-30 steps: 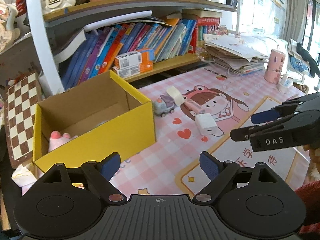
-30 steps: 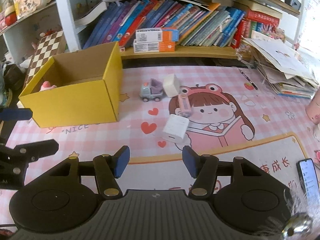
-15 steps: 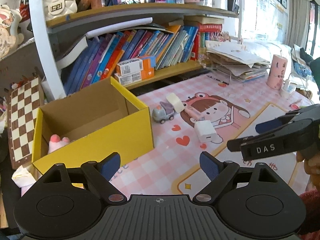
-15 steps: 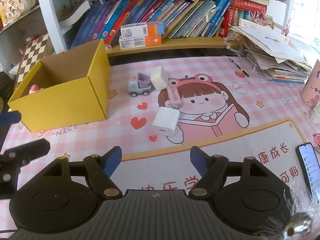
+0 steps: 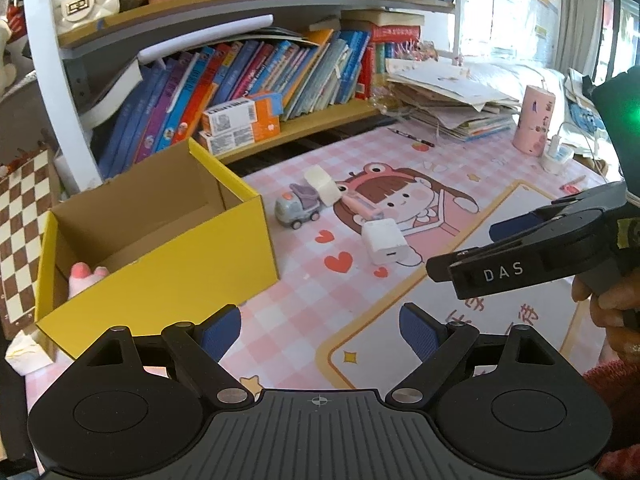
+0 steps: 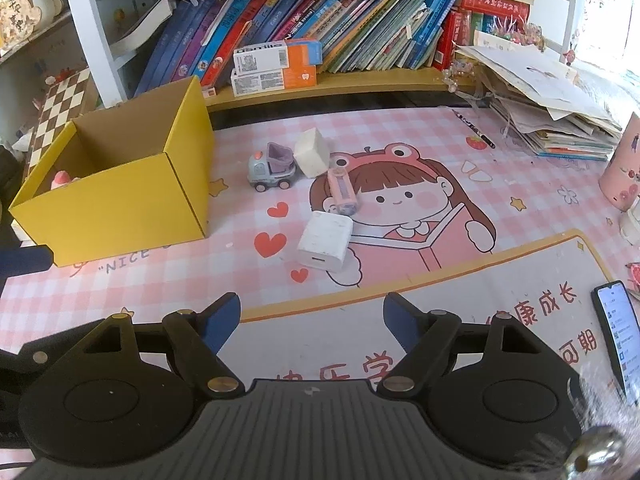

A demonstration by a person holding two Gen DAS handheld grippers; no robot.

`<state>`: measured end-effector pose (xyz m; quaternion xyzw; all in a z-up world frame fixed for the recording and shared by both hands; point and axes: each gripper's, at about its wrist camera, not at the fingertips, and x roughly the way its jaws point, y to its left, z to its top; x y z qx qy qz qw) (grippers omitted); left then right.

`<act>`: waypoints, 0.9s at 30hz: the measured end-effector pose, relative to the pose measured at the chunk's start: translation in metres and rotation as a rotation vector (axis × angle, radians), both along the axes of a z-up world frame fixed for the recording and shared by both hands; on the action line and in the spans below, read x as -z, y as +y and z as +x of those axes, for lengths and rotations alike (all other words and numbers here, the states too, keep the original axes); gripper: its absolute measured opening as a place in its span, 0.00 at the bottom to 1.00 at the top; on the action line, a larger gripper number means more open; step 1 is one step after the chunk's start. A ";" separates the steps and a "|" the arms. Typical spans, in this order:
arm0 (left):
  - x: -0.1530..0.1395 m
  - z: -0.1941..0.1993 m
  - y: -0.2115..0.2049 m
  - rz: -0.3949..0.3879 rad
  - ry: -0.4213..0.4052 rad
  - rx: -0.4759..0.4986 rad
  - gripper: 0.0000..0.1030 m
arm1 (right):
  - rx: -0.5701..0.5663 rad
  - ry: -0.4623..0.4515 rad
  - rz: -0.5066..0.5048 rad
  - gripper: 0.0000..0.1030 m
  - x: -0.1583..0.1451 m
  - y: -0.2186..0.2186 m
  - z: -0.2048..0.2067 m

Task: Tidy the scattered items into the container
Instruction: 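Move the left tool toward the white charger while the right tool approaches the pink oblong item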

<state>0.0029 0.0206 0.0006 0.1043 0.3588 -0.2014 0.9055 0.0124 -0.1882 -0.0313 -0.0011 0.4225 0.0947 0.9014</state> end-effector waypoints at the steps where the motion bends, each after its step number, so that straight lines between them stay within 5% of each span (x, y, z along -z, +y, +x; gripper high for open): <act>1: 0.000 0.001 -0.001 -0.001 0.002 0.000 0.86 | -0.001 0.001 -0.001 0.75 0.000 0.000 0.000; 27: 0.026 0.036 -0.051 0.036 0.063 0.052 0.86 | 0.022 0.045 0.006 0.75 0.020 -0.038 0.043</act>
